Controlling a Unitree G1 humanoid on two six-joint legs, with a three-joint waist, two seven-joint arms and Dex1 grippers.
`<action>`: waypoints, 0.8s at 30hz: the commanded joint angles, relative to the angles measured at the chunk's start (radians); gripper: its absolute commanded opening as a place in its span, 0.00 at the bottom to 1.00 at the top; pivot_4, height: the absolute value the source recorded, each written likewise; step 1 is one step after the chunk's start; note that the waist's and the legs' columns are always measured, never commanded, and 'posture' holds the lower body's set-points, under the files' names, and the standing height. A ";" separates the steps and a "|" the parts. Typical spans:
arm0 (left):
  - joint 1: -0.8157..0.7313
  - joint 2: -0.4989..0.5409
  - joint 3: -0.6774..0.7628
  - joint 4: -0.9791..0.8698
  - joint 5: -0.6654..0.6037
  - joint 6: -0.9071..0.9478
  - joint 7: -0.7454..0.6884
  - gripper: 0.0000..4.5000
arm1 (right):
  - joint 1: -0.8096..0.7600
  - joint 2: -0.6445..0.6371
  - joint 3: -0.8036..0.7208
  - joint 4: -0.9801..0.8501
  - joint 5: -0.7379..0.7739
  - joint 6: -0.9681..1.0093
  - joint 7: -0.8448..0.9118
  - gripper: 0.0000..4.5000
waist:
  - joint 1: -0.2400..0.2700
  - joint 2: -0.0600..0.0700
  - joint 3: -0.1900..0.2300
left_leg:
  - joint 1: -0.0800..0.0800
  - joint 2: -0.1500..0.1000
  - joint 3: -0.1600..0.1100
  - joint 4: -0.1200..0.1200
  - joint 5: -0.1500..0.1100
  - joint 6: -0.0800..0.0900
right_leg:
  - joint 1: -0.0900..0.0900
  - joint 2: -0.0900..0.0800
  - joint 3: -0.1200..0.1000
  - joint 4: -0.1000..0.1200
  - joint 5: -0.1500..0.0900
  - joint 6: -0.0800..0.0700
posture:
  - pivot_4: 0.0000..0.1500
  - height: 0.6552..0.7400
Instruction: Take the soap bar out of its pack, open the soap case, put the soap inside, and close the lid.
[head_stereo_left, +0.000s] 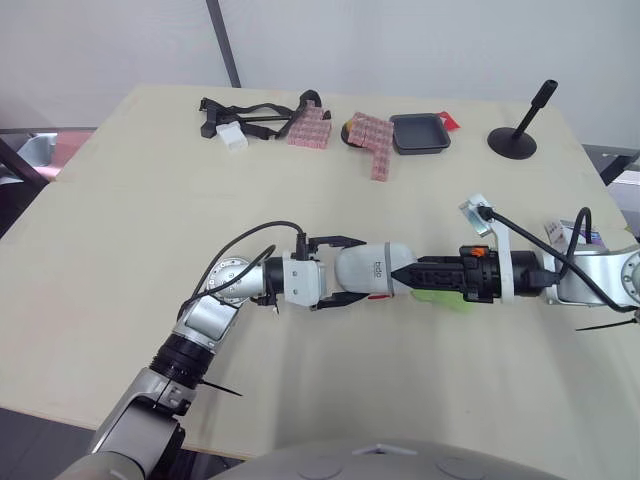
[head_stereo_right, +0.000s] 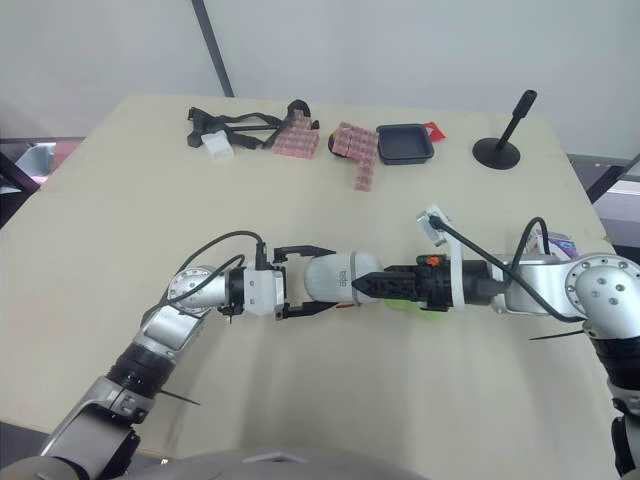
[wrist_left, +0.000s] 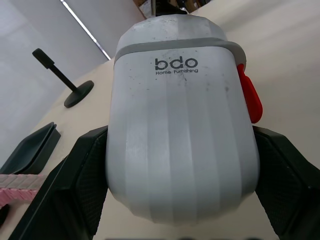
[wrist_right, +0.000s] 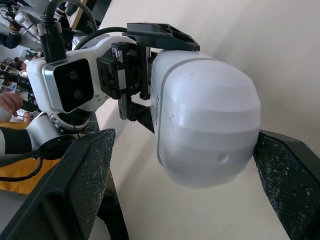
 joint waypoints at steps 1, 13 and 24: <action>0.009 0.012 0.000 -0.050 -0.017 0.010 0.013 0.77 | -0.020 0.006 -0.007 0.000 0.046 -0.004 -0.006 1.00 | 0.000 0.000 0.000 | 0.000 0.000 0.000 0.000 0.000 0.000 | 0.000 0.000 0.000 0.000 0.000 0.000 | 1.00 1.00; 0.016 0.021 -0.006 -0.061 -0.027 0.031 0.005 0.77 | -0.007 0.028 -0.021 0.007 0.022 -0.005 0.020 1.00 | 0.000 0.000 0.000 | -0.001 0.000 0.000 0.000 0.000 -0.001 | 0.000 0.000 0.000 0.000 0.000 0.000 | 1.00 1.00; 0.000 0.028 -0.014 -0.058 -0.035 0.024 -0.006 0.77 | 0.007 0.046 -0.022 0.018 -0.018 0.000 0.059 0.44 | 0.000 0.000 0.000 | -0.001 0.000 -0.001 0.000 0.000 -0.001 | 0.000 0.001 0.000 0.000 0.000 0.001 | 1.00 1.00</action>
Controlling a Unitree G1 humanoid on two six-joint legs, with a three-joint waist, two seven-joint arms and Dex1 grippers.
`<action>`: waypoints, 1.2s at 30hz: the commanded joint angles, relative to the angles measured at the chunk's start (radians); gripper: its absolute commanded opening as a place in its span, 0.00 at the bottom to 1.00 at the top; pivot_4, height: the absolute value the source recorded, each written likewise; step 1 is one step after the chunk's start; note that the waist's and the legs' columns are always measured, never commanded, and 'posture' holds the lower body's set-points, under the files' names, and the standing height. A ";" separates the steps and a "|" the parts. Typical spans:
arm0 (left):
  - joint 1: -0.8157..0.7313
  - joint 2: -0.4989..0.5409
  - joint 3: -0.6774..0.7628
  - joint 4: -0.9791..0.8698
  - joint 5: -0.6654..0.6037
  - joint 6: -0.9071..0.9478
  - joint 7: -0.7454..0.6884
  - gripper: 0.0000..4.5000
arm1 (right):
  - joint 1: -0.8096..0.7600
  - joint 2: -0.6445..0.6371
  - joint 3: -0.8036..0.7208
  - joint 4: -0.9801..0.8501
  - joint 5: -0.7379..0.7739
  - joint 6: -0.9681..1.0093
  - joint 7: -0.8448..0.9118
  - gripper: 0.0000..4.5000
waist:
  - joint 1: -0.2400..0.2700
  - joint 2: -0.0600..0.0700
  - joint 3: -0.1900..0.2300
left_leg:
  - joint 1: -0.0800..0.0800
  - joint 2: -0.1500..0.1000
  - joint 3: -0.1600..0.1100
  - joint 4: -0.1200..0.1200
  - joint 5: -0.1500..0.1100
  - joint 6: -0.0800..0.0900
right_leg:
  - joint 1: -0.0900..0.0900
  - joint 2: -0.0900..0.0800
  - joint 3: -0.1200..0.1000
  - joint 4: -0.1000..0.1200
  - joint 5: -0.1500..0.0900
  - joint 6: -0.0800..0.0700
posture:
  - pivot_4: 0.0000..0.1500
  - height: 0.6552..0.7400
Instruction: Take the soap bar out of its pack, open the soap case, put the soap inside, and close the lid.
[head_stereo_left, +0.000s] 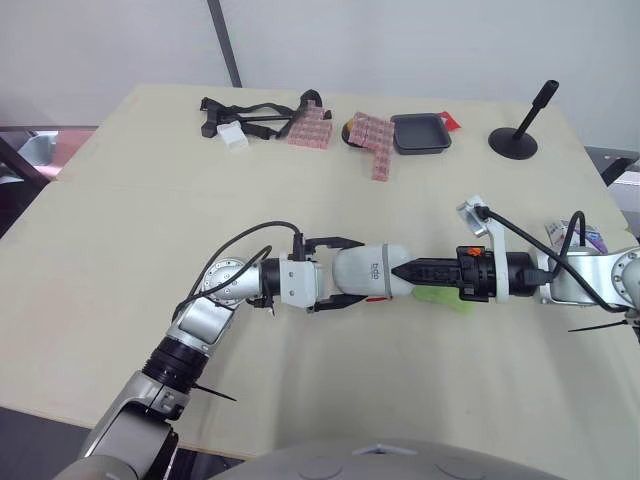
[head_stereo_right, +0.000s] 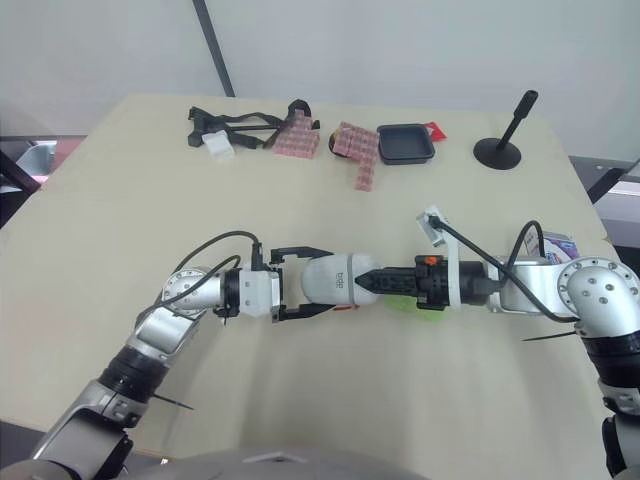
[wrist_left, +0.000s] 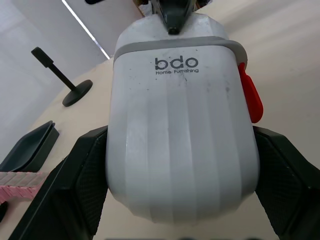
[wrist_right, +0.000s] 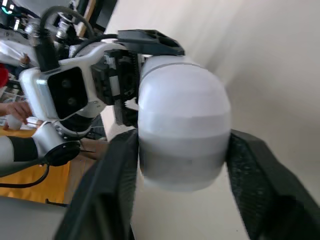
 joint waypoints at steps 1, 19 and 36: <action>-0.013 -0.007 -0.013 -0.028 -0.014 0.001 0.004 0.77 | -0.001 0.015 -0.024 -0.023 -0.011 -0.001 0.033 0.44 | 0.000 0.000 0.000 | 0.000 0.000 0.000 0.000 0.000 0.000 | 0.000 0.000 0.000 0.000 0.000 0.000 | 1.00 1.00; -0.007 0.002 -0.008 -0.031 -0.009 -0.013 0.008 0.77 | 0.022 0.047 -0.080 0.013 0.013 0.027 0.149 0.44 | 0.001 0.000 0.000 | -0.001 0.000 0.000 0.000 0.000 0.000 | 0.000 0.000 0.000 0.000 0.000 0.000 | 1.00 1.00; -0.015 0.008 -0.002 -0.016 -0.021 -0.008 0.008 0.77 | 0.046 0.016 -0.116 0.025 0.003 0.068 0.195 0.44 | 0.001 0.000 0.000 | 0.000 0.000 0.000 0.000 0.000 0.000 | 0.000 0.000 0.000 0.000 0.000 0.000 | 1.00 1.00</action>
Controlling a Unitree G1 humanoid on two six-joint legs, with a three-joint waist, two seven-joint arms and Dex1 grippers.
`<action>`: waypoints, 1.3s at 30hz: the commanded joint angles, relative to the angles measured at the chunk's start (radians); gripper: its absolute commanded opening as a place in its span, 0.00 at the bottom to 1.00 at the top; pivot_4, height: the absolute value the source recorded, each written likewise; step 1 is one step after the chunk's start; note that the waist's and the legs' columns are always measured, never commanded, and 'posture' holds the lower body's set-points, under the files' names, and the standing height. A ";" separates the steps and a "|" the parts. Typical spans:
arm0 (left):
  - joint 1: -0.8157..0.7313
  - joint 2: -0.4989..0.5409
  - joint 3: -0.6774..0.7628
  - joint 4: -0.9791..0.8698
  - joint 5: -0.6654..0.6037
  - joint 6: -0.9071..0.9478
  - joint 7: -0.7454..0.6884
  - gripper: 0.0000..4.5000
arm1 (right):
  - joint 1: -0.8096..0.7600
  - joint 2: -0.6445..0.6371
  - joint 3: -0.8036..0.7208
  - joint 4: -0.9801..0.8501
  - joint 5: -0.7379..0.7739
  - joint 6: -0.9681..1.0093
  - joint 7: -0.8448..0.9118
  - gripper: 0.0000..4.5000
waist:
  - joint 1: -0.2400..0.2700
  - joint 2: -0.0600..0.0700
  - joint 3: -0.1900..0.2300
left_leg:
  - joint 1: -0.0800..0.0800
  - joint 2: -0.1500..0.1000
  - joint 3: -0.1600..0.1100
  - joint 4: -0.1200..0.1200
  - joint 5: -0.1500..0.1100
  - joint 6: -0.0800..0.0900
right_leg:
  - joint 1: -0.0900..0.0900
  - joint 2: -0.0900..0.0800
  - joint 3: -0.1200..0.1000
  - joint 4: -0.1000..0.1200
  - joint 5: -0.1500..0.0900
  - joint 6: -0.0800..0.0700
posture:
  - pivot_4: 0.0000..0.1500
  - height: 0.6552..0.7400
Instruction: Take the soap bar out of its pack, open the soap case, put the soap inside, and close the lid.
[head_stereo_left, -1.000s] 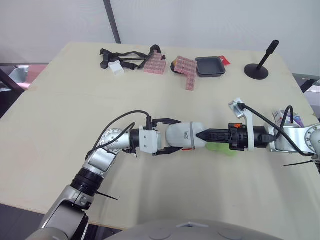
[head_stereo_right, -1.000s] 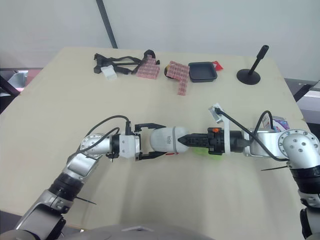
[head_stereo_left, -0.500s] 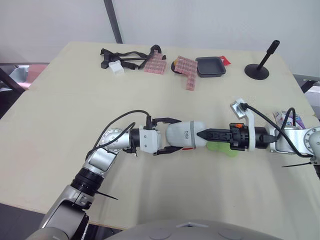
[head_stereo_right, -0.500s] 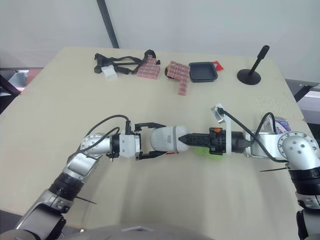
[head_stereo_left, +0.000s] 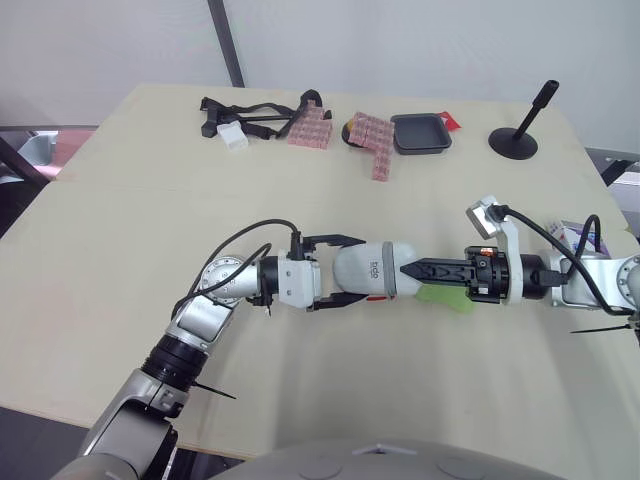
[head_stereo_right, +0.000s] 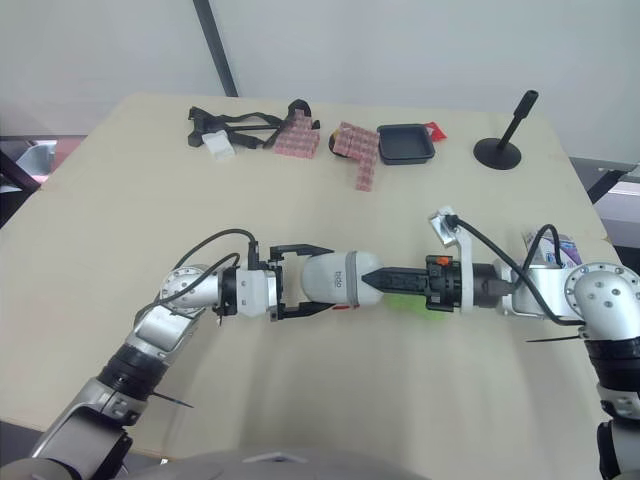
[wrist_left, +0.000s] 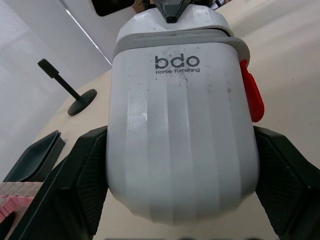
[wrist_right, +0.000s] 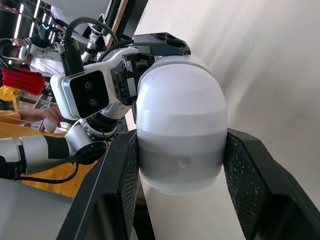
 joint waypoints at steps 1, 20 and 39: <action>-0.005 0.010 0.002 -0.010 -0.001 0.013 0.009 0.77 | 0.005 -0.024 -0.046 -0.018 0.051 0.013 0.045 0.44 | 0.000 0.000 0.000 | 0.000 0.000 0.000 0.000 0.000 0.000 | 0.000 0.000 0.000 0.000 0.000 0.000 | 1.00 1.00; -0.001 0.015 -0.004 -0.007 -0.002 0.020 0.013 0.77 | 0.056 -0.281 -0.149 0.096 -0.132 0.098 0.083 0.44 | 0.012 0.000 0.000 | 0.000 0.000 0.000 0.000 0.000 0.000 | 0.000 0.000 0.000 0.000 0.000 0.000 | 1.00 1.00; 0.016 0.007 -0.016 -0.010 0.006 0.023 0.038 0.77 | 0.041 -0.285 -0.142 0.111 -0.679 0.204 -0.068 0.44 | 0.013 0.000 0.000 | 0.000 0.000 0.000 0.001 0.000 -0.001 | 0.000 0.002 0.001 0.000 0.000 0.000 | 1.00 1.00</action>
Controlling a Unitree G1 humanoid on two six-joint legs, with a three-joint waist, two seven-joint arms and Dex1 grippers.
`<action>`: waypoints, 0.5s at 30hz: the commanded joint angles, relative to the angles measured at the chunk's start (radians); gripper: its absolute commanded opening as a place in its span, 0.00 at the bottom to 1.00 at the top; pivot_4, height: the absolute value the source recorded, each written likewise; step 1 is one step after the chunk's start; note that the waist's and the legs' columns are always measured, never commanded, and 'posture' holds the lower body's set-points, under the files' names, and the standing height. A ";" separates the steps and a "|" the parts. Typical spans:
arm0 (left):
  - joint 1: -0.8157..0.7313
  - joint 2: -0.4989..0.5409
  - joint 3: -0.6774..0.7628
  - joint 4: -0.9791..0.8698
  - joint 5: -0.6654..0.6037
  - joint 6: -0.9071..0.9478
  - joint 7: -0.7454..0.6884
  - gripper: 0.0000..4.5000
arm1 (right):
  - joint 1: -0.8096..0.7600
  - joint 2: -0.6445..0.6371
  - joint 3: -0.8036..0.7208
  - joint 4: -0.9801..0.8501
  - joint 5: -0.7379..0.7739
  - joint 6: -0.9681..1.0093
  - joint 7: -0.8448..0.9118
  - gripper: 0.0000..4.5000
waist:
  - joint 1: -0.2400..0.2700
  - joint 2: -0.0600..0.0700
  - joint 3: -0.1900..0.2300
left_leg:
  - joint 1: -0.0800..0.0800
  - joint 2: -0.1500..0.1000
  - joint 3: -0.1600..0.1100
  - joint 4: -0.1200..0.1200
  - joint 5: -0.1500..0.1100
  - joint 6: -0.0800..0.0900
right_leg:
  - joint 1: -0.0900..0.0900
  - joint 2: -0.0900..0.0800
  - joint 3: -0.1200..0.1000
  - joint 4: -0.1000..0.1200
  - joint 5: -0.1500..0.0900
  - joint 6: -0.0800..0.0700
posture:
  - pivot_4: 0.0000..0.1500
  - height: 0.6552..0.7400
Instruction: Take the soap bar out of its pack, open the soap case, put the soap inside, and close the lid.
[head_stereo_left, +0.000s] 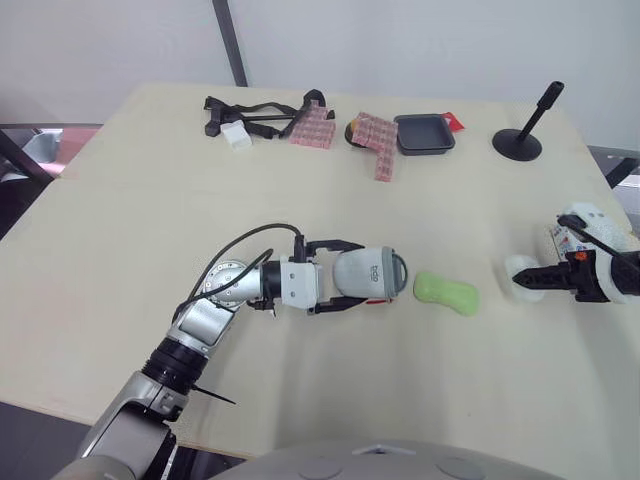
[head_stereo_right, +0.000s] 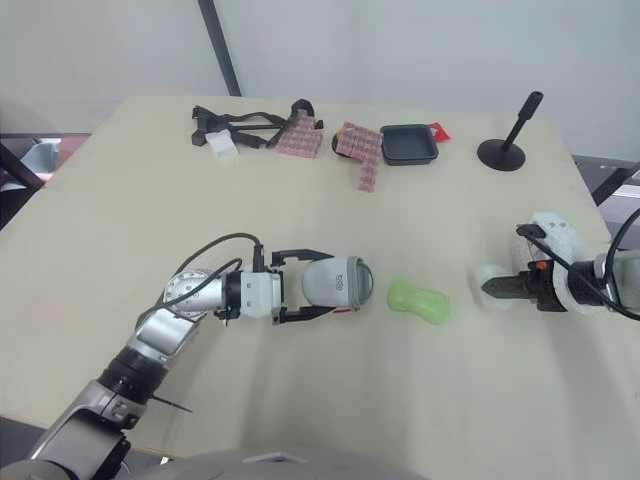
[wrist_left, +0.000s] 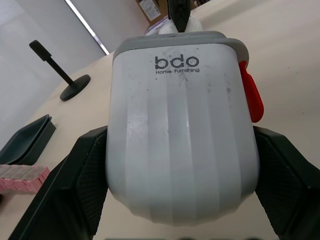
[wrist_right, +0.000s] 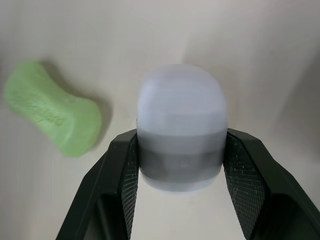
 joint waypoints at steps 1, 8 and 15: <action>0.001 0.002 0.008 -0.020 0.001 -0.003 0.015 0.77 | -0.020 0.010 -0.007 -0.002 -0.088 0.069 -0.058 0.44 | 0.001 0.000 0.000 | 0.000 0.000 0.000 0.000 0.000 0.000 | 0.000 0.000 0.000 0.000 0.000 0.000 | 1.00 1.00; 0.010 0.005 0.007 -0.027 0.000 0.001 0.023 0.77 | -0.082 0.094 0.003 -0.025 -0.179 0.178 -0.072 0.44 | -0.004 0.001 0.000 | 0.002 0.000 0.000 0.000 0.001 -0.001 | 0.001 0.001 0.001 0.001 0.000 0.000 | 1.00 1.00; 0.012 0.010 0.006 -0.034 0.002 0.001 0.023 0.77 | -0.148 0.164 0.010 0.035 -0.251 0.193 -0.083 0.44 | -0.016 0.001 0.000 | 0.012 0.003 0.000 -0.001 0.000 -0.002 | 0.010 0.001 0.001 0.000 0.000 0.000 | 1.00 1.00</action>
